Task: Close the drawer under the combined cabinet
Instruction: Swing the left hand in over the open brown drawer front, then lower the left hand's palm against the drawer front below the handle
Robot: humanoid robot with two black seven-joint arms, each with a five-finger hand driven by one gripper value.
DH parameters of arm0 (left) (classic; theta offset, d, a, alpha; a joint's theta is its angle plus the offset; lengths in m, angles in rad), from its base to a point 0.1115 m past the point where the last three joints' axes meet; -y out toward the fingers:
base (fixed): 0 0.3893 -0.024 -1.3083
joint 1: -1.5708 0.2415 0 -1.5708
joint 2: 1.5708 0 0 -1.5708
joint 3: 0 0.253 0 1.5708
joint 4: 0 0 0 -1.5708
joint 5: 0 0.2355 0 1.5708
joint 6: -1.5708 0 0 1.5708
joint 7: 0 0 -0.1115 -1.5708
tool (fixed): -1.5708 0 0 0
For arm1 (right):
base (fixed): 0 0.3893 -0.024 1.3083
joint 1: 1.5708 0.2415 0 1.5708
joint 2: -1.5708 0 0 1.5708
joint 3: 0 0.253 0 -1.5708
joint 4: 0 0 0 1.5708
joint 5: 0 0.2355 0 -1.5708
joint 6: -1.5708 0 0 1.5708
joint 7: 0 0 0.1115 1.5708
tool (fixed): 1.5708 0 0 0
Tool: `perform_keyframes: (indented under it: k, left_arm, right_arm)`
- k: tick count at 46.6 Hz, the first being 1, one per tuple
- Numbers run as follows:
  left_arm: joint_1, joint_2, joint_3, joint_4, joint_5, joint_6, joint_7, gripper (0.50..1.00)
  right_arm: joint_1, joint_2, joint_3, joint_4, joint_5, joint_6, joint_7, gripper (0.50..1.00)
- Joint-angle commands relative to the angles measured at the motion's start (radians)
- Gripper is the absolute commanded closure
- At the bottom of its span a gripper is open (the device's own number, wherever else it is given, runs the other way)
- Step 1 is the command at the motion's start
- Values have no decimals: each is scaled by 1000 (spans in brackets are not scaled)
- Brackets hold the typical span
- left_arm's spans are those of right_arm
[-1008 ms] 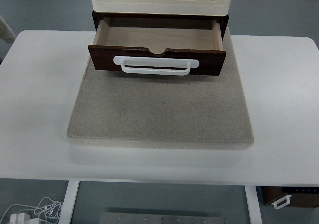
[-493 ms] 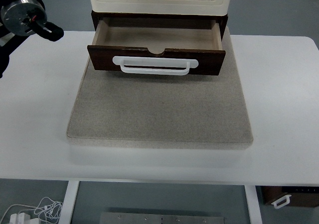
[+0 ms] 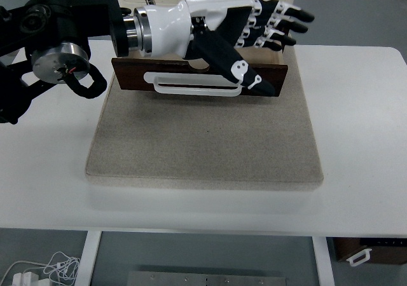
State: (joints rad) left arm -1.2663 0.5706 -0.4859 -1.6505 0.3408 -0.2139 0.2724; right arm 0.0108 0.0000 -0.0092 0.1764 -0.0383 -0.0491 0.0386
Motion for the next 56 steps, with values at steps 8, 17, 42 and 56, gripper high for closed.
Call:
perform_keyframes:
  k: [8, 17, 42, 56]
  left_arm:
    - [-24, 0, 93, -9, 1, -137, 140, 500]
    - [-36, -1, 194, -14, 82, -148, 188, 500]
    - [-50, -9, 225, 63, 129, -151, 320, 500]
    - [-59, -6, 225, 135, 119, -177, 327, 500]
  right_arm:
    - [0, 0, 0, 0, 0, 0, 0, 548]
    - [0, 0, 0, 0, 0, 0, 0, 548]
    - [0, 0, 0, 0, 0, 0, 1, 548]
    - [0, 0, 0, 0, 0, 0, 1, 548]
